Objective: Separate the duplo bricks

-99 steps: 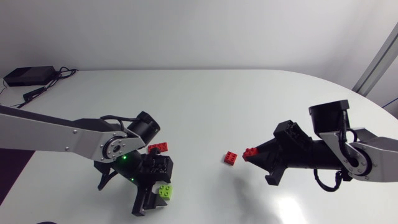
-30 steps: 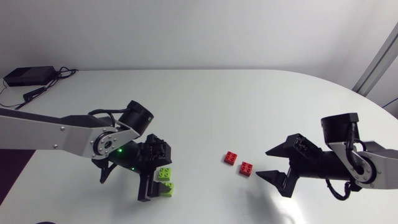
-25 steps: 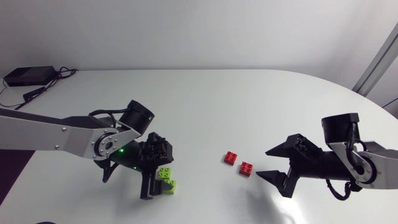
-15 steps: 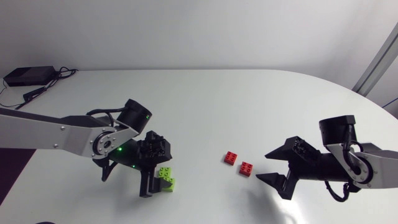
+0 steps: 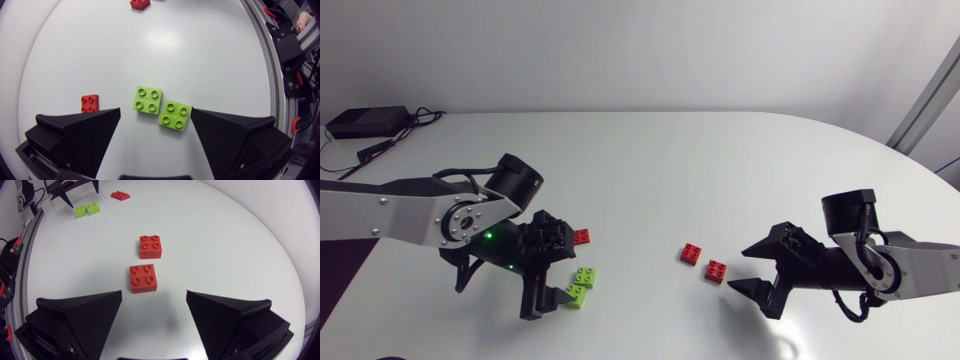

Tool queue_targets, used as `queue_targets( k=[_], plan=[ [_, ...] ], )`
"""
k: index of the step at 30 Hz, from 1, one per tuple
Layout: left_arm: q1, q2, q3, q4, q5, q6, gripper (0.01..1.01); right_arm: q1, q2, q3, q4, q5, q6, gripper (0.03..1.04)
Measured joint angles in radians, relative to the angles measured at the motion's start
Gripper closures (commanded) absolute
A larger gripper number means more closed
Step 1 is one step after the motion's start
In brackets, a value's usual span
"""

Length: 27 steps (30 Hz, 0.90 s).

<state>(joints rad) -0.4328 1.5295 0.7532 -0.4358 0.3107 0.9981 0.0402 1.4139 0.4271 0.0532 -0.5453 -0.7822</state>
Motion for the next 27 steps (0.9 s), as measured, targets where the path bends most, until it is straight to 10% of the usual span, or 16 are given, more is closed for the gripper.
queue_targets(
  k=[27],
  plan=[
    [0.0,-0.094,0.025,-0.05,0.026,-0.001,0.049,0.054,0.233,0.076,0.203,0.063,0.042,0.19]
  ],
)
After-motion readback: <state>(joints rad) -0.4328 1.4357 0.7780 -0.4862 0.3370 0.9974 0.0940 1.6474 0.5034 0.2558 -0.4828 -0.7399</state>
